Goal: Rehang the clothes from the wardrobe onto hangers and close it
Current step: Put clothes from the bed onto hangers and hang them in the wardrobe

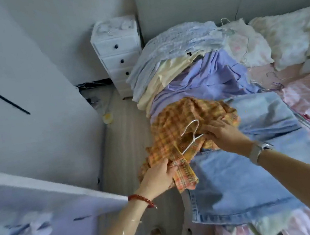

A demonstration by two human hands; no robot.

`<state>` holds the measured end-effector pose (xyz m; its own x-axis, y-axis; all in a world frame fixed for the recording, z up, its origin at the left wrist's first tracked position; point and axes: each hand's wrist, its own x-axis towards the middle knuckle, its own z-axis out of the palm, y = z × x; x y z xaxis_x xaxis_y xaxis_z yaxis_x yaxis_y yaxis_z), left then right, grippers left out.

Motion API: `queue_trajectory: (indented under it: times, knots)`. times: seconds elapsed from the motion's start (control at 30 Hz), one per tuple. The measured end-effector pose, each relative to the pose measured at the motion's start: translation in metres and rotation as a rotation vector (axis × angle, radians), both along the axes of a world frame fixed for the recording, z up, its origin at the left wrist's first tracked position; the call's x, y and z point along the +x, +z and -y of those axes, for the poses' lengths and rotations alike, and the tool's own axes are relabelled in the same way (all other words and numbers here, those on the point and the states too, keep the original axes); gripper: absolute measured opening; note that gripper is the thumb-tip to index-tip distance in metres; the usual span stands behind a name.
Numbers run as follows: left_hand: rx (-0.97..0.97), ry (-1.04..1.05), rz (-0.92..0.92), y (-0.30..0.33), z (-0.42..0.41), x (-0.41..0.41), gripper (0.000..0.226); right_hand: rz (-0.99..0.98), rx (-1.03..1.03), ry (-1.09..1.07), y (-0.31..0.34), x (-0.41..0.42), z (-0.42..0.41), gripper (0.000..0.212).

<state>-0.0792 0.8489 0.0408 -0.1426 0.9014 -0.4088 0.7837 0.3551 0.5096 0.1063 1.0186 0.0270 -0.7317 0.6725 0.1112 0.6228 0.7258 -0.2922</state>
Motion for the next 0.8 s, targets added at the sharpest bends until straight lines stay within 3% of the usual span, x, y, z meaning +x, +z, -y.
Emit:
queue_trajectory:
  times: [0.17,0.4,0.5,0.6,0.7,0.8]
  knots:
    - [-0.03,0.012,0.026,-0.023,0.092,-0.016,0.031,0.035,0.026,0.235,-0.015,-0.027,0.068,0.021]
    - [-0.04,0.373,0.084,-0.033,0.242,-0.068,0.041,0.14,-0.143,0.573,-0.012,-0.101,0.188,0.018]
    - [0.017,0.684,-0.031,-0.026,0.324,-0.093,0.03,0.075,-0.28,0.669,-0.004,-0.139,0.259,0.02]
    - [0.242,0.993,-0.26,-0.008,0.402,-0.114,0.02,-0.019,-0.342,0.784,0.019,-0.19,0.327,0.028]
    - [0.439,1.173,-0.441,0.022,0.471,-0.13,0.017,-0.097,-0.418,0.905,0.04,-0.242,0.379,0.038]
    - [0.545,1.278,-0.59,0.047,0.529,-0.138,0.027,-0.071,-0.423,0.998,0.053,-0.284,0.417,0.03]
